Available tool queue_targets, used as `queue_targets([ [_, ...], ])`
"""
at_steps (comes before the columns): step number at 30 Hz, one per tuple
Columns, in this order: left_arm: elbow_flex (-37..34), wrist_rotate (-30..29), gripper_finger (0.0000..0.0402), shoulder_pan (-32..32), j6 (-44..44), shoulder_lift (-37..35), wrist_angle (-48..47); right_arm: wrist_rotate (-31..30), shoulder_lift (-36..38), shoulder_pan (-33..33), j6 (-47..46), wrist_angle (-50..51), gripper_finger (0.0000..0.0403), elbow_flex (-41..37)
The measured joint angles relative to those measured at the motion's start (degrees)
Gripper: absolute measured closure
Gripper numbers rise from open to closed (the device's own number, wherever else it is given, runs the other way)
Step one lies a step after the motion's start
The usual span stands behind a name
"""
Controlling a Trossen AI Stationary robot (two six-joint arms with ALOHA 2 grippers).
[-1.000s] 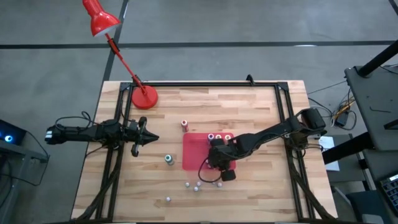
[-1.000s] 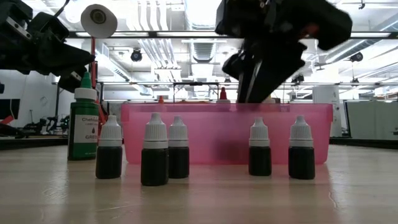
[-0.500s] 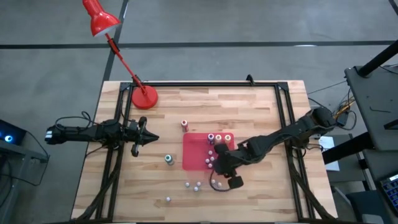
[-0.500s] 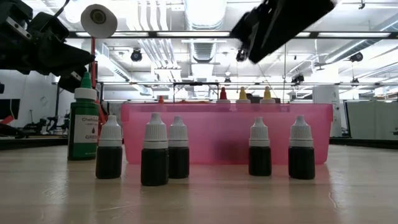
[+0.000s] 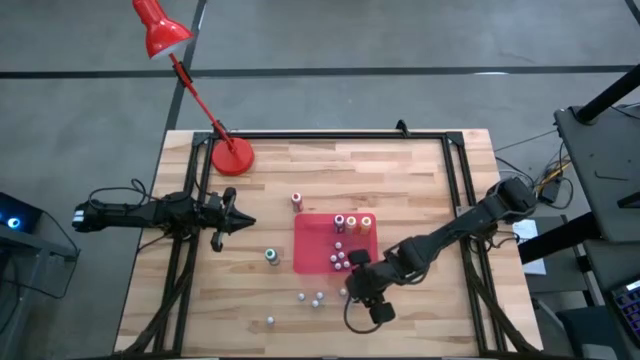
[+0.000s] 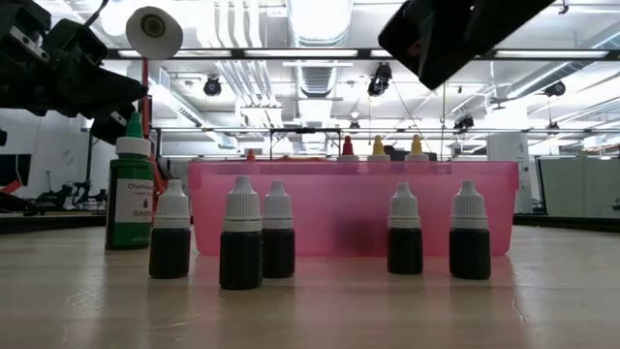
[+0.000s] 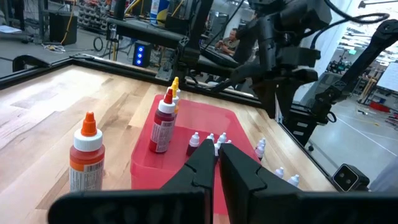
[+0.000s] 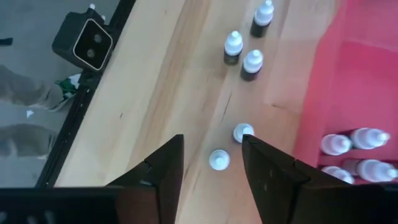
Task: Pick & Place food coloring
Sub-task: Put the right small blue food coloring bottle into the container
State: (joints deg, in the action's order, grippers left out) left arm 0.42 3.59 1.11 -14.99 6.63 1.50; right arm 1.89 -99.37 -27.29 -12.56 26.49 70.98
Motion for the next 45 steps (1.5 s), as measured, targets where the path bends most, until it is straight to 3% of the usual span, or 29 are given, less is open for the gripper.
queue_targets([
  [16, 0.01, -0.02, 0.0402, 0.00, 0.00, 0.00, 0.00, -0.09, -6.94, -0.70, -4.77, 1.18, 0.0207, 0.90],
  [45, 0.00, -0.02, 0.0402, 0.01, 0.01, 0.00, 0.00, -3.10, -11.72, -0.70, -7.22, -1.63, 0.0209, 0.81],
])
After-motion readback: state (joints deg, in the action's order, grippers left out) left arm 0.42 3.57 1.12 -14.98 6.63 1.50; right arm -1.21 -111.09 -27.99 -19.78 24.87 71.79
